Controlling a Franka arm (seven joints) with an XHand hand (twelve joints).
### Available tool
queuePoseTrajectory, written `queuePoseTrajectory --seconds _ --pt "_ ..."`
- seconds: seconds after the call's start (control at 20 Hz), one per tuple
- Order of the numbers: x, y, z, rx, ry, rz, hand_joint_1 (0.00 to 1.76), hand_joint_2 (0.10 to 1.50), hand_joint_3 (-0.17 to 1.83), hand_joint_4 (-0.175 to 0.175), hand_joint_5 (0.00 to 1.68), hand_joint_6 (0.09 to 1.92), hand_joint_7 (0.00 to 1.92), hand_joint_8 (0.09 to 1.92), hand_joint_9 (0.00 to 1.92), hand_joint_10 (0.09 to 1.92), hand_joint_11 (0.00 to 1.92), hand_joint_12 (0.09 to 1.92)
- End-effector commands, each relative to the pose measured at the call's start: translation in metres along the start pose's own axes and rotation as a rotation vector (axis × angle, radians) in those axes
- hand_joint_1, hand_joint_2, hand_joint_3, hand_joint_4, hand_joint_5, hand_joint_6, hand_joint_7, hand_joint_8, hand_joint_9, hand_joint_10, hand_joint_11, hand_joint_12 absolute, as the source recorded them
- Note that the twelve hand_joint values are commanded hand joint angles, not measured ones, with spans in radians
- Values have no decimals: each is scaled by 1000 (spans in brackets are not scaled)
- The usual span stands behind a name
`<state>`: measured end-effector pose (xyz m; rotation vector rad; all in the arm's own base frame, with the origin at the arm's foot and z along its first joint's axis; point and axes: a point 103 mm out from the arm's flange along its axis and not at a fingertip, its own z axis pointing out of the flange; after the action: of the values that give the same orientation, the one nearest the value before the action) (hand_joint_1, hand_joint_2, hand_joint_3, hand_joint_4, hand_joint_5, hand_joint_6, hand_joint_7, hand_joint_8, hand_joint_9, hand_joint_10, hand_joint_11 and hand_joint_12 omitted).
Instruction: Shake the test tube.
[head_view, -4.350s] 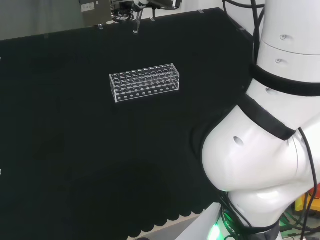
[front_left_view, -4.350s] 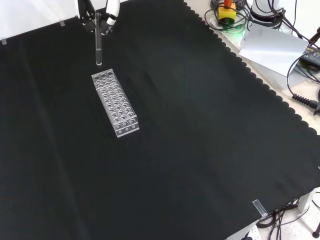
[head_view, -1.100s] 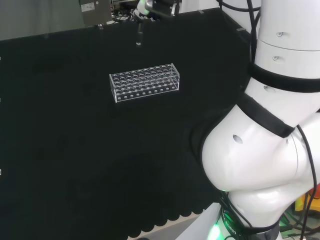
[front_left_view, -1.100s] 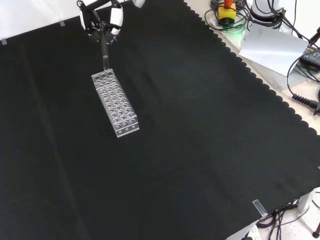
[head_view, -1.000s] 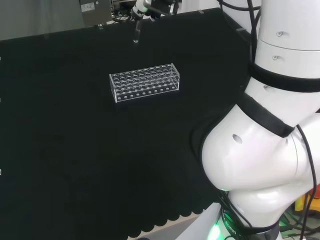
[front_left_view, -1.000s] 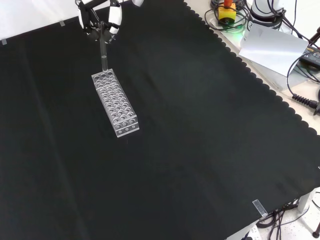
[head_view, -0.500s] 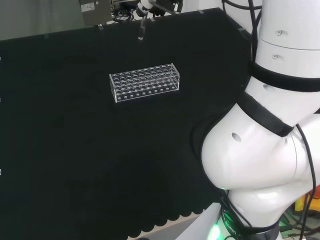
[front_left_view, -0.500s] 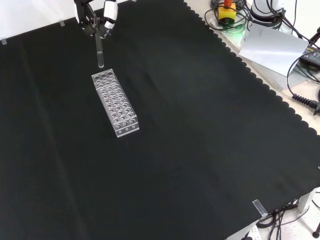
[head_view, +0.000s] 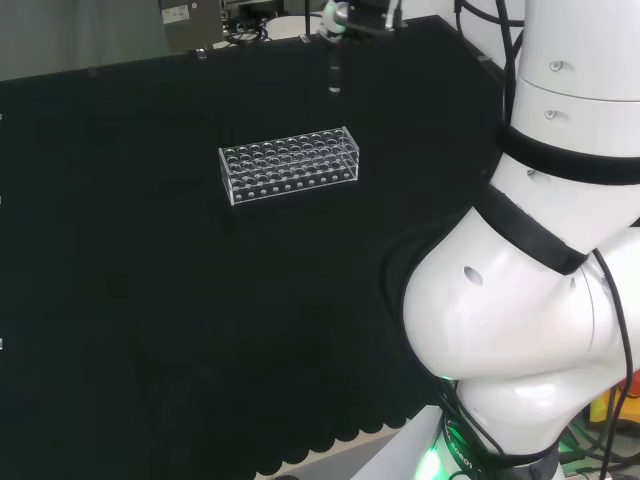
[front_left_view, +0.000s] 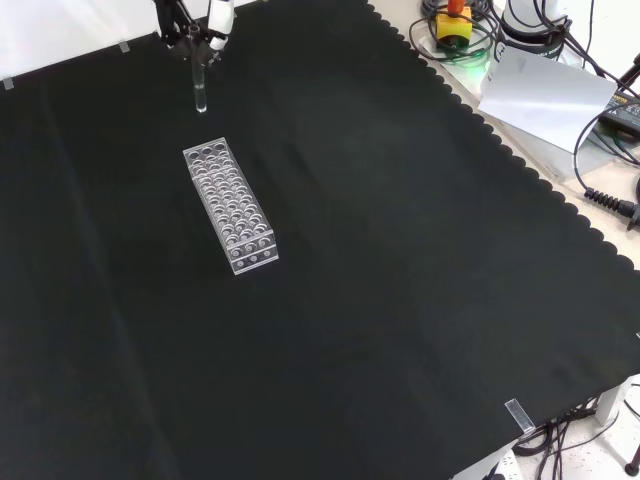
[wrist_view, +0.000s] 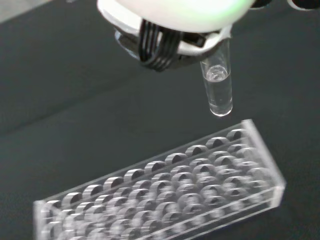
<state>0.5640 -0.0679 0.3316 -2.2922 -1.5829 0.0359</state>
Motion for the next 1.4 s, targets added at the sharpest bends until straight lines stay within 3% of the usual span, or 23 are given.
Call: queuePoseTrajectory --seconds 0.05,0.3,0.55,1.05,1.4 --pt "-66 5 -11 -37 -161 129 1225 682 588 -175 1316 551 1718 418 1627 452 1162 912" --pt "-111 6 -35 -72 -217 211 1225 682 589 -175 1316 551 1718 418 1627 453 1161 913" --pt "-121 6 -46 -99 -275 215 1225 682 589 -175 1316 552 1718 419 1626 454 1161 914" --pt "-76 8 -21 -67 -203 116 1225 682 589 -175 1316 552 1718 419 1626 455 1159 915" --pt "-23 10 3 -32 -157 13 1225 682 589 -175 1316 553 1718 419 1625 455 1159 916"
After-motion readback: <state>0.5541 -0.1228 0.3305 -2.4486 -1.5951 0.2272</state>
